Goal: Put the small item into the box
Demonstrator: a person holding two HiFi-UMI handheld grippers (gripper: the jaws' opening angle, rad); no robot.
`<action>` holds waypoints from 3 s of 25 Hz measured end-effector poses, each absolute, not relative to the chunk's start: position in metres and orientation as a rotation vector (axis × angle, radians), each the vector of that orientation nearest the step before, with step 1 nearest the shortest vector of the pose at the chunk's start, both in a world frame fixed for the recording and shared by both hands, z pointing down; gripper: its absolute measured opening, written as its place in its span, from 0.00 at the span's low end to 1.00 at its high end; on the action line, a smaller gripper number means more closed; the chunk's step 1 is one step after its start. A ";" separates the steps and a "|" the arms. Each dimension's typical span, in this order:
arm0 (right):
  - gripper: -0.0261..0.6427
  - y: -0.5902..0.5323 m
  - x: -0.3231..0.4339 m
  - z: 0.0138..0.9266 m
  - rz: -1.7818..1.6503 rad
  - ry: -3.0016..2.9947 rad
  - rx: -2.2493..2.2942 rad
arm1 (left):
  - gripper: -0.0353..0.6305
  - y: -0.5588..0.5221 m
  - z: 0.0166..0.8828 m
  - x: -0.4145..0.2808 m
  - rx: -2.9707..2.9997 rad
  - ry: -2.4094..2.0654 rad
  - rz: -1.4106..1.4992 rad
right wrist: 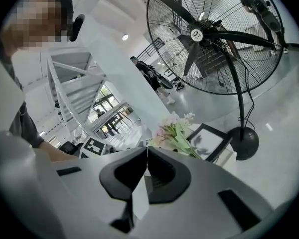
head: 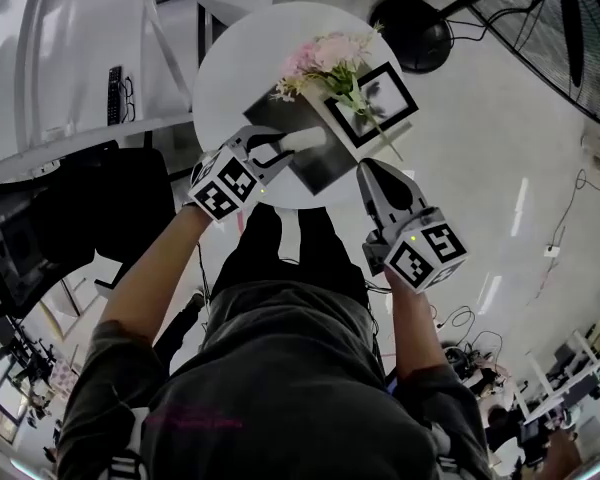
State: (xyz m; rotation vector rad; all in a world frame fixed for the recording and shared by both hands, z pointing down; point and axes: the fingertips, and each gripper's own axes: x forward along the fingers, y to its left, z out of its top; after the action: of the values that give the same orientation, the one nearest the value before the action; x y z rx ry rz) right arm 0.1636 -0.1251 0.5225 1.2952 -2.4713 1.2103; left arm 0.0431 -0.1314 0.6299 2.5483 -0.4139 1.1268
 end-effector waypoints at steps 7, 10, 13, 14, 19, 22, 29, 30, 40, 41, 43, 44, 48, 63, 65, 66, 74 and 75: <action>0.07 -0.127 0.170 0.537 1.248 -2.449 1.293 | 0.25 -0.133 0.659 0.058 2.537 -0.295 1.284; 0.07 -0.130 0.171 0.541 1.260 -2.443 1.289 | 0.25 -0.135 0.667 0.063 2.527 -0.260 1.328; 0.07 -0.133 0.172 0.545 1.268 -2.437 1.287 | 0.25 -0.136 0.676 0.067 2.520 -0.214 1.380; 0.07 -0.134 0.173 0.546 1.269 -2.436 1.287 | 0.25 -0.136 0.679 0.068 2.516 -0.199 1.398; 0.07 -0.136 0.172 0.549 1.293 -2.425 1.291 | 0.25 -0.138 0.692 0.067 2.482 -0.174 1.458; 0.07 -0.136 0.173 0.551 1.291 -2.419 1.292 | 0.25 -0.139 0.699 0.063 2.455 -0.168 1.485; 0.07 -0.136 0.171 0.553 1.289 -2.415 1.291 | 0.27 -0.139 0.707 0.059 2.431 -0.168 1.528; 0.07 -0.136 0.170 0.553 1.290 -2.415 1.291 | 0.27 -0.139 0.708 0.058 2.427 -0.168 1.532; 0.07 -0.135 0.165 0.550 1.289 -2.412 1.306 | 0.32 -0.143 0.705 0.056 2.429 -0.195 1.504; 0.07 -0.135 0.164 0.550 1.289 -2.413 1.306 | 0.32 -0.144 0.703 0.056 2.434 -0.200 1.497; 0.07 -0.136 0.161 0.549 1.286 -2.418 1.305 | 0.32 -0.146 0.697 0.056 2.448 -0.214 1.478; 0.07 -0.136 0.159 0.548 1.282 -2.422 1.304 | 0.32 -0.148 0.693 0.056 2.456 -0.223 1.466; 0.07 -0.138 0.152 0.540 1.261 -2.436 1.299 | 0.32 -0.152 0.674 0.056 2.491 -0.262 1.417; 0.07 -0.136 0.127 0.491 1.142 -2.486 1.345 | 0.25 -0.163 0.563 0.036 2.635 -0.494 1.089; 0.07 -0.136 0.124 0.484 1.125 -2.492 1.357 | 0.24 -0.162 0.548 0.032 2.650 -0.513 1.038; 0.07 -0.135 0.122 0.480 1.116 -2.496 1.363 | 0.24 -0.162 0.540 0.030 2.657 -0.522 1.005; 0.07 -0.134 0.103 0.451 1.043 -2.528 1.386 | 0.18 -0.160 0.474 0.013 2.735 -0.593 0.811; 0.07 -0.134 0.100 0.448 1.036 -2.532 1.391 | 0.17 -0.160 0.469 0.010 2.743 -0.599 0.796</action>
State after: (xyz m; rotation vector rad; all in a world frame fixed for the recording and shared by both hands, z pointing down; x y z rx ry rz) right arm 0.1003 -0.1335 0.4483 1.3906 -2.5315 1.0360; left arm 0.0097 -0.1596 0.4689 2.7434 -0.5993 0.7957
